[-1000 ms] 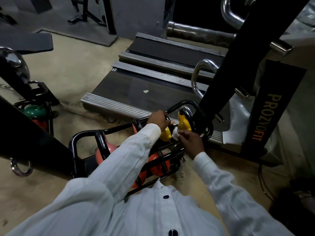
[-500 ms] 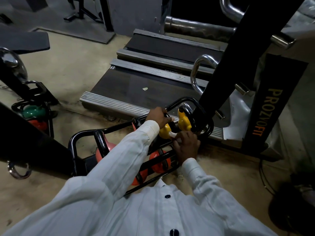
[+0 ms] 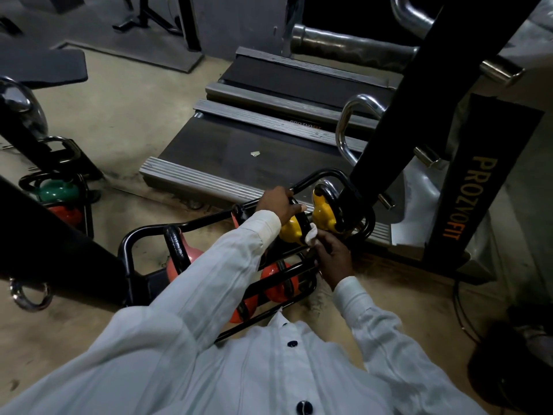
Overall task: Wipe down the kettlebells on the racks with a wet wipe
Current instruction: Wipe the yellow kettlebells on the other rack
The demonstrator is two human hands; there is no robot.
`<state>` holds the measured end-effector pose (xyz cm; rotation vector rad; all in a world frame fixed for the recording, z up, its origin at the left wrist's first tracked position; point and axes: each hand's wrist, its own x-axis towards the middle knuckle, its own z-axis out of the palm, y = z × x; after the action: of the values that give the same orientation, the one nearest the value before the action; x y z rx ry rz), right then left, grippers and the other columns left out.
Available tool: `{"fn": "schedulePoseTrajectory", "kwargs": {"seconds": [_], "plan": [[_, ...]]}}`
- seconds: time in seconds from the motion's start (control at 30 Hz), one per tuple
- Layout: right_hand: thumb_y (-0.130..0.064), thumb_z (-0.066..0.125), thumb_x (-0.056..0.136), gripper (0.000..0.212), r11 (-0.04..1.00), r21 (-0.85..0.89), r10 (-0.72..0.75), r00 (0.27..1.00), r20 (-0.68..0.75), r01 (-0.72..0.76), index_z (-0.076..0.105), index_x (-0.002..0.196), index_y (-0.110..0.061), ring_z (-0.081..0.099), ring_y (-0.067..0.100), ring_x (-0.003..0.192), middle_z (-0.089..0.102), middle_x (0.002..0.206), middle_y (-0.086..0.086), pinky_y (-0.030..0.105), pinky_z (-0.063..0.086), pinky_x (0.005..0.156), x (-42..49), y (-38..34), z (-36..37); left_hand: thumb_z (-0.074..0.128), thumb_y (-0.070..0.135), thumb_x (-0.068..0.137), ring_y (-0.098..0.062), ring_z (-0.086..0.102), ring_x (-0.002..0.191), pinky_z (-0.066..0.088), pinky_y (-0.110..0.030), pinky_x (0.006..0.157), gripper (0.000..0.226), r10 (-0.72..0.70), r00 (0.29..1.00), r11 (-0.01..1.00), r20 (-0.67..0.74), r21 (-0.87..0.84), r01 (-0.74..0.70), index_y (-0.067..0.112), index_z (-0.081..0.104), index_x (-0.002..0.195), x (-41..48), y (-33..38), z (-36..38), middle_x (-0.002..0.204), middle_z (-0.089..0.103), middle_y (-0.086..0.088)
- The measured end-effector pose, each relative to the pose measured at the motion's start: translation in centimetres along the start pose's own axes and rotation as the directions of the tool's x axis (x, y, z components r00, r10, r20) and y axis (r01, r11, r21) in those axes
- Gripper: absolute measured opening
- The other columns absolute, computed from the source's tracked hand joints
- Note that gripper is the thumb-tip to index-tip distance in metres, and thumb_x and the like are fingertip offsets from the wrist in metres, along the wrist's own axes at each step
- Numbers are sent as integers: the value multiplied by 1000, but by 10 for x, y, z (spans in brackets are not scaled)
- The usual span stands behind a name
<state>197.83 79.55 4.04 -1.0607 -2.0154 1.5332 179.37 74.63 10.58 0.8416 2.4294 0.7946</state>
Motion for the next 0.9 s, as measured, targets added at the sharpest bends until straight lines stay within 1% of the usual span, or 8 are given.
{"fn": "schedulePoseTrajectory", "kwargs": {"seconds": [0.1, 0.2, 0.33, 0.43, 0.53, 0.7, 0.8, 0.9], "plan": [[-9, 49, 95, 27, 994, 75, 72, 990, 122, -81, 70, 110, -19, 67, 16, 97, 71, 110, 6, 30, 53, 83, 12, -21, -5, 75, 50, 76, -27, 66, 97, 49, -29, 76, 50, 12, 1000, 1000, 3, 7, -12, 13, 70, 108, -1, 1, 0, 100, 72, -10], [-16, 46, 95, 24, 952, 91, 271, 943, 192, -293, 69, 92, -24, 61, 16, 64, 68, 89, 10, 24, 45, 50, 30, -52, -6, 76, 47, 77, -29, 66, 94, 48, -29, 73, 44, 31, 999, 999, 9, 24, -32, 10, 71, 100, -4, 3, -2, 95, 72, -12], [-23, 48, 81, 16, 847, 43, 501, 823, 267, -530, 53, 97, -22, 49, 22, 48, 50, 71, 11, 23, 38, 49, 56, -77, -2, 75, 46, 78, -31, 66, 94, 52, -33, 77, 41, 44, 999, 998, 5, 49, -44, 10, 70, 98, -8, 3, -4, 94, 72, -13], [-22, 46, 67, 22, 868, 39, 470, 843, 264, -496, 52, 87, -19, 38, 16, 43, 43, 68, 7, 19, 32, 50, 70, -89, -5, 74, 43, 80, -33, 65, 94, 51, -34, 75, 37, 51, 999, 997, -3, 54, -50, 10, 71, 97, -9, 4, -5, 94, 71, -14], [-5, 48, 76, 20, 904, -30, 421, 874, 241, -427, 62, 87, -13, 37, 14, 40, 41, 50, 1, 16, 29, 43, 61, -97, -9, 75, 46, 78, -32, 66, 91, 50, -33, 72, 41, 41, 999, 998, 0, 39, -41, 9, 70, 97, -8, 3, -5, 93, 72, -14], [-19, 72, 84, 12, 988, -154, 21, 999, 26, -17, 67, 89, -28, 65, 11, 83, 70, 91, -4, 22, 49, 73, 11, -57, -5, 75, 46, 78, -30, 67, 93, 53, -33, 78, 43, 28, 1000, 999, 9, 24, -28, 13, 71, 106, -6, 3, -2, 95, 72, -11], [-27, 75, 79, 18, 963, -269, -56, 995, -80, 33, 63, 91, -31, 63, 4, 81, 67, 94, -13, 20, 48, 70, -5, -43, 6, 74, 45, 79, -29, 66, 96, 52, -32, 79, 44, 39, 999, 999, 17, 32, -39, 14, 70, 109, -7, 3, -2, 98, 72, -11], [-21, 73, 84, 14, 998, -19, 56, 993, -103, -58, 64, 93, -27, 67, 10, 81, 70, 93, -7, 22, 52, 68, 3, -52, 6, 75, 44, 79, -27, 65, 104, 52, -32, 87, 53, 48, 999, 999, 5, -4, -48, 19, 65, 125, -8, 1, -4, 107, 72, -9]]}}
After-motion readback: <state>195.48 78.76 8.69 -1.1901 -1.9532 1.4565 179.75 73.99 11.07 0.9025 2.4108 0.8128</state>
